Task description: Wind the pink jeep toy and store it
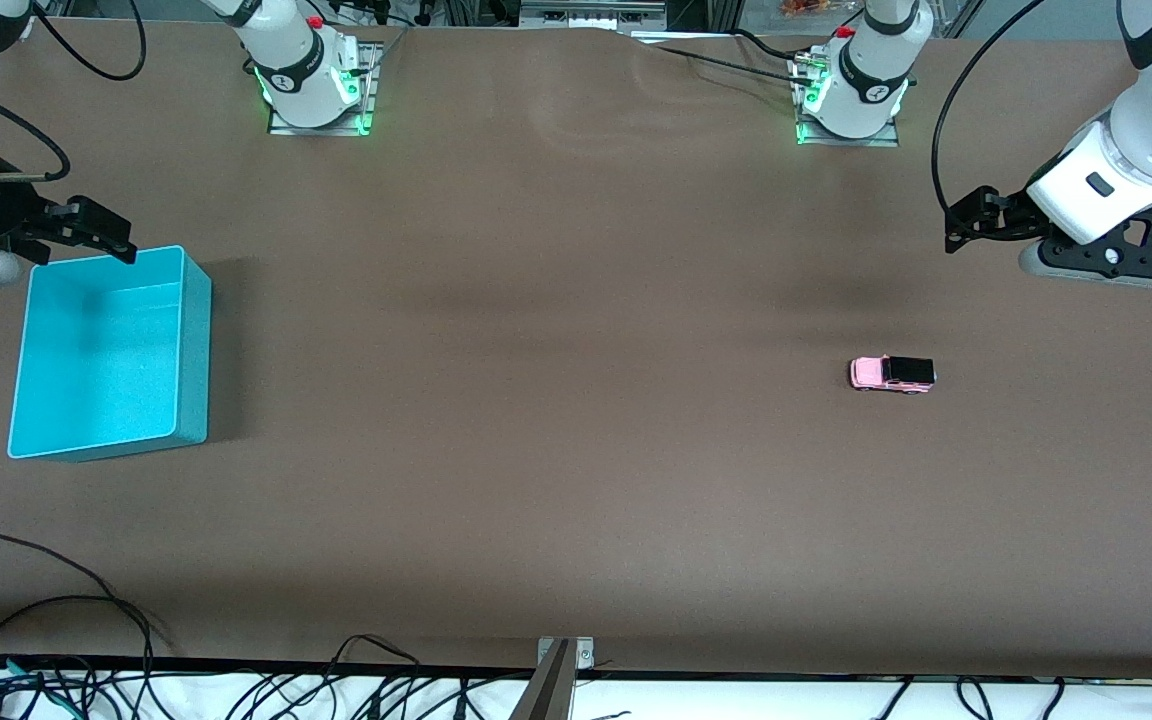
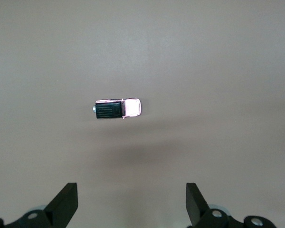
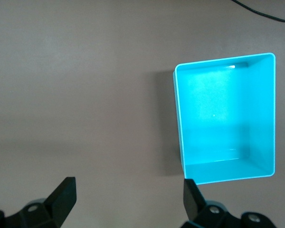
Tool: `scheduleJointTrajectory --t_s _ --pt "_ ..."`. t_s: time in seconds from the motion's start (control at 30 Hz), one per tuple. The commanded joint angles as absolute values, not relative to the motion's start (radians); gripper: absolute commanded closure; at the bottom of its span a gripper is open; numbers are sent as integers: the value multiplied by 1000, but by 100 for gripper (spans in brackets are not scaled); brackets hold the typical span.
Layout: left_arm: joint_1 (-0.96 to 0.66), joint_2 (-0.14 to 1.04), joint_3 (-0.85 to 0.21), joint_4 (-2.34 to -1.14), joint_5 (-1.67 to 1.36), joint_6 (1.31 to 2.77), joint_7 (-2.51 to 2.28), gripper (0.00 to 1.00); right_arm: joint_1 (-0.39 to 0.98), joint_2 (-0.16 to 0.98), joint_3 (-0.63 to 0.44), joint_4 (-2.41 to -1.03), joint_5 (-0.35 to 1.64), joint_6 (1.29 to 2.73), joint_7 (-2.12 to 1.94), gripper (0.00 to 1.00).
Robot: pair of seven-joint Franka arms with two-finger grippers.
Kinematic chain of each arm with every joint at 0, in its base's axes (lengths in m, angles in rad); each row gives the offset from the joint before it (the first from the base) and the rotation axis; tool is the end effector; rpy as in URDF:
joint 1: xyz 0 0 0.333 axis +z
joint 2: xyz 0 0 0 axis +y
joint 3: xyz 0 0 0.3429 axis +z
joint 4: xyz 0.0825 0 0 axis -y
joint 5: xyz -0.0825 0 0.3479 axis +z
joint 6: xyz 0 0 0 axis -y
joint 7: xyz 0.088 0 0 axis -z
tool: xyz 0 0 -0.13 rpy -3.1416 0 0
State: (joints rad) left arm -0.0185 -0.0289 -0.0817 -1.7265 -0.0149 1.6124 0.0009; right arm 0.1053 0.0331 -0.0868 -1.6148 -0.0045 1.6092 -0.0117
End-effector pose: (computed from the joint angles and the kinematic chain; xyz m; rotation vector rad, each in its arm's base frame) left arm 0.5020 -0.0529 0.5789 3.1266 -0.1560 -0.1344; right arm 0.5298 0.0100 0.5952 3.1331 0.0477 -0.0604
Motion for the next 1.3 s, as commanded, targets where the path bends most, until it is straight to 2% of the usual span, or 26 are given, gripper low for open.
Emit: scheduleJointTrajectory --t_s 0.0,1.17,1.27 --pt "-11 -14 -86 -1694 -44 1592 -8 0 104 41 -87 -1595 12 1609 -6 0" --pt "-21 -11 -87 -1695 -44 1588 -6 0 103 41 -87 -1595 12 1609 -6 0" --pt "-20 -8 -87 -1694 -60 1551 3 0 103 41 -87 -1595 12 1609 -6 0"
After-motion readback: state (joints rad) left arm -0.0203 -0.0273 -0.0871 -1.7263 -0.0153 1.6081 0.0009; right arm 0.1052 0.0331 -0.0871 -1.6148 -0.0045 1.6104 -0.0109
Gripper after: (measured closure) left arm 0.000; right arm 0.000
